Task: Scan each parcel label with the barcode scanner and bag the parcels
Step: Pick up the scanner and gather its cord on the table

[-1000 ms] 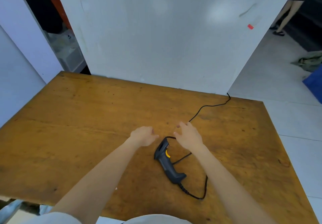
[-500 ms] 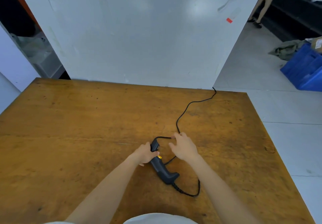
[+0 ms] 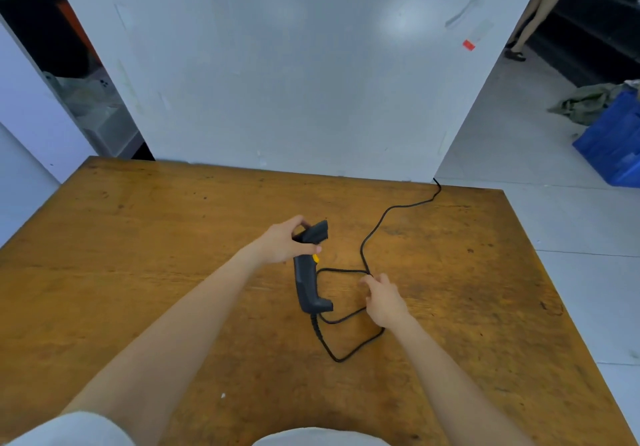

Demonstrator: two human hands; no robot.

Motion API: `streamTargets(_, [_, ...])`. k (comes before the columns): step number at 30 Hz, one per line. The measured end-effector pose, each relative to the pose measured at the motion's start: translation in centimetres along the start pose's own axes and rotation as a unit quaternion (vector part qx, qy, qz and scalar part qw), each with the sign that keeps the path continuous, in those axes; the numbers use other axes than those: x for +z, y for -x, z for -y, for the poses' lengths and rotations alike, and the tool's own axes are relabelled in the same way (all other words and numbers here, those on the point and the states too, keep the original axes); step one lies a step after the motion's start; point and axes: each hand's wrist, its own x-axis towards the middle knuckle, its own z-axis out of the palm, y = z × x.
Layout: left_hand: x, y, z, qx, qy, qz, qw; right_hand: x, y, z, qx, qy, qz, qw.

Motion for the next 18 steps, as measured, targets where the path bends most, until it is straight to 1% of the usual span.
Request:
streamTargets(3, [-1.5,0.5,-0.9,0.011,0.036,-0.012,0.999,0.4,-0.3,0.0,0.019,-0.015,-0.045,0.999])
streamTargets(6, [-2.1,1.0,-1.3,0.020,0.054,-0.021,0.998,0.7,-0.8,0.2,0.064,-0.064,-0.084,0.992])
streamTargets(11, [-2.4,1.8,-1.1,0.020,0.087,-0.033,0.995,0.9,-2.1,1.5,0.133,-0.105,-0.069,0.983])
streamTargets(16, [-2.1,2.2,-0.8,0.016,0.105,-0.033,0.994,0.7,-2.5,1.8,0.168,-0.118,-0.053,0.977])
streamTargets(18, [-1.9,2.2,-0.9,0.012,0.113,-0.031,0.993,0.4,-2.6,1.6,0.180,-0.167,-0.024,0.969])
